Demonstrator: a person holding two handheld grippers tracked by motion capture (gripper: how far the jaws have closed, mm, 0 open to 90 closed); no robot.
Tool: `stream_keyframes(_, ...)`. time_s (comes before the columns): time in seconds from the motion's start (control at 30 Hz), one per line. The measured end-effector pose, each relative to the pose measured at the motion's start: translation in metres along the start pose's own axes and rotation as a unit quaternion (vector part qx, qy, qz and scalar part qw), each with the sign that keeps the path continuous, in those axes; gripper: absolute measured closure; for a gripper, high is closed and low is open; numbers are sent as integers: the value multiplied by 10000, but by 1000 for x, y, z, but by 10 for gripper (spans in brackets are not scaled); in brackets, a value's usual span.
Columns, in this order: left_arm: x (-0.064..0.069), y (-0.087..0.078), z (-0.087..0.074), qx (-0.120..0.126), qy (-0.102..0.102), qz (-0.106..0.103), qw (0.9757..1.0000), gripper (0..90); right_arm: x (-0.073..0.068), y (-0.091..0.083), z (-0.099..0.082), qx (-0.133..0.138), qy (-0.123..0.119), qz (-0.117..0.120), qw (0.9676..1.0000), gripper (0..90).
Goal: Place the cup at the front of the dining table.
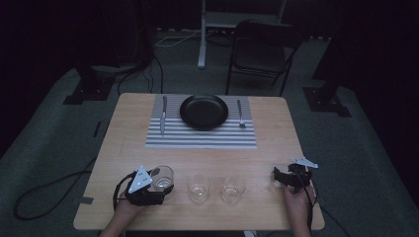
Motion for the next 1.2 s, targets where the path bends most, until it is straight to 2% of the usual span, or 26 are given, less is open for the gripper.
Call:
stream_keyframes(0.23, -12, 7, 3, -26, -129, 115, 9998, 205, 0, 0, 0, 0, 0, 1, 10000, 124)
stream_keyframes(0.47, -14, 13, 8, -10, -78, 329, 9994, 204, 0, 0, 0, 0, -1, 0, 10000, 124)
stream_keyframes(0.7, -21, 19, 16, -45, -169, 328, 9993, 204, 0, 0, 0, 8, -4, 2, 10000, 124)
stream_keyframes(0.77, -24, 21, 19, -70, -180, 391, 9990, 204, 0, 0, 0, 7, -9, 0, 10000, 124)
stream_keyframes(1.0, -33, 30, 30, 8, -336, 363, 9988, 205, 0, 0, 0, 7, -9, 0, 10000, 124)
stream_keyframes(1.2, -38, 39, 32, 100, -490, 325, 9982, 204, 0, 0, 0, 4, -5, -1, 10000, 124)
Point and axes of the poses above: each handheld gripper's, and its own axes: y roughly forward along the jaws, z roughly out of its top, x roughly to its right, the point moved 4 cm from there along y, roughly forward along the jaws, and after that the axes turned 5 degrees about -z, right-handed, at the moved point
